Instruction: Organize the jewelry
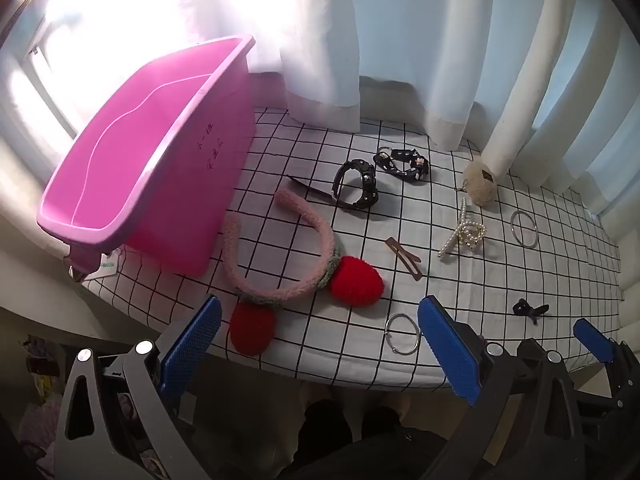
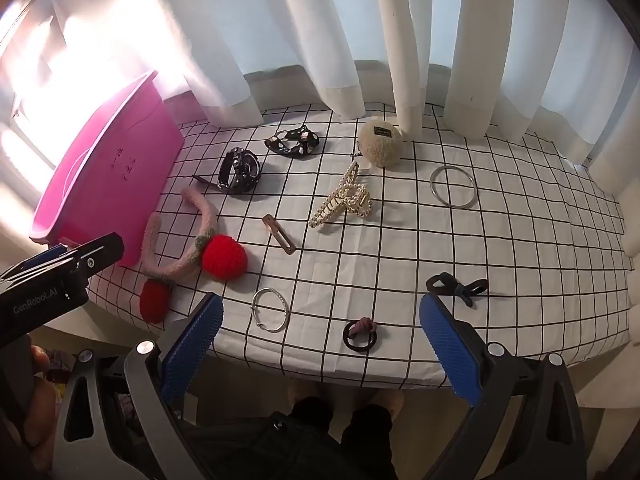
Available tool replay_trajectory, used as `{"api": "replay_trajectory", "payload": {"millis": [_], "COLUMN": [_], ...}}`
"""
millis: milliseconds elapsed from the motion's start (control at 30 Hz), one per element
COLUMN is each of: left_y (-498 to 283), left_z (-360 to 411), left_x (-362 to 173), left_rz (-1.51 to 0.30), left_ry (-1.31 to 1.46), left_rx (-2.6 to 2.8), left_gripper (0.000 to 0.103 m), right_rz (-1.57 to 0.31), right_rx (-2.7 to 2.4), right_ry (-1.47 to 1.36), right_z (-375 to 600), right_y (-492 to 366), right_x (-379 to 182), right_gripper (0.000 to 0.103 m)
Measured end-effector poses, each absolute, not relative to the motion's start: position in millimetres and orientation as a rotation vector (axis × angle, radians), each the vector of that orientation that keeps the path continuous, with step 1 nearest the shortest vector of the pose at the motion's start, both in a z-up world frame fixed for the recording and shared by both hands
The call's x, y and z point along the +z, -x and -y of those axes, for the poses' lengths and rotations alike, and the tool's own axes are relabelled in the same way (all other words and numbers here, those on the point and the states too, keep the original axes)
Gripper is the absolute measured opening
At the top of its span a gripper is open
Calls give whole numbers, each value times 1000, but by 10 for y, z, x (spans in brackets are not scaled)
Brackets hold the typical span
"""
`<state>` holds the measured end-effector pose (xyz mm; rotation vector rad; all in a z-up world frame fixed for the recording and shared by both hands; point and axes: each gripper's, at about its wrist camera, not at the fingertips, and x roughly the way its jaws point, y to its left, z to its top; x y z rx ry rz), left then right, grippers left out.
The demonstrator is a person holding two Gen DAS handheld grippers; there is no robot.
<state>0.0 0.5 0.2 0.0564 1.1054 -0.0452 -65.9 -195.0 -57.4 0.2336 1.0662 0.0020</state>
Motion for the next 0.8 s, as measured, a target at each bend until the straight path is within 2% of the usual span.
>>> {"api": "replay_trajectory", "payload": {"millis": [800], "left_y": [-4], "left_z": [2], "left_x": [28], "left_rz": [-1102], "left_ry": [-66], "left_rx": [-38], "left_gripper": [97], "right_rz": [-1065], "right_rx": [2], "right_ry": [-236], "right_z": [1936], "right_y": [618], "right_x": [-520], "right_gripper": [94]}}
